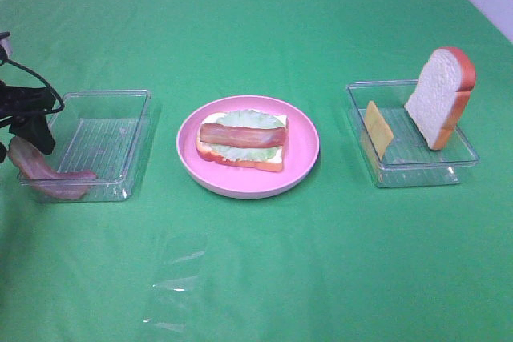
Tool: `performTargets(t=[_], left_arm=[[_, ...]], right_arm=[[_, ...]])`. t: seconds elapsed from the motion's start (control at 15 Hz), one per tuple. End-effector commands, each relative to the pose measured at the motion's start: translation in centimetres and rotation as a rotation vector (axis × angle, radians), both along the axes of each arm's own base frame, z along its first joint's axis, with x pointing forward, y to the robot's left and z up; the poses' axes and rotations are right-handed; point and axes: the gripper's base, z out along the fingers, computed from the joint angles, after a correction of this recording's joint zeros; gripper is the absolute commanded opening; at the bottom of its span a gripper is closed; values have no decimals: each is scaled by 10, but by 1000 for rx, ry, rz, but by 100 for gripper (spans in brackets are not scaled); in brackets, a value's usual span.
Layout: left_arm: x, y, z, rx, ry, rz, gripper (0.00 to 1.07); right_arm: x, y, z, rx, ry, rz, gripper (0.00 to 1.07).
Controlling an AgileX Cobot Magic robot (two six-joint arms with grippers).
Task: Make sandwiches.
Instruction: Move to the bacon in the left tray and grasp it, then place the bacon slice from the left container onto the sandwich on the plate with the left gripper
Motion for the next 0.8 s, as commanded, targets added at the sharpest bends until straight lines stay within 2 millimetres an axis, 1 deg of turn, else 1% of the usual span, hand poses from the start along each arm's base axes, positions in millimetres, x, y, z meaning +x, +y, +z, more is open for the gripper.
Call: performTargets(t=[0.07, 0.2, 0.27, 0.47, 0.8], left_arm=[[3, -1, 0, -6, -13, 13, 21], [3, -1, 0, -6, -16, 14, 6], [3, -1, 0, -5, -19, 13, 0], [5, -2, 1, -11, -34, 23, 0], [2, -9, 3, -96, 3, 56, 0]], right_arm=[[-3, 0, -1, 9, -33, -4, 98], [-3, 0, -1, 9, -33, -4, 98], [-3, 0, -1, 9, -33, -4, 98], [-3, 0, -1, 9, -33, -4, 98], [-3, 0, -1, 9, -33, -4, 98]])
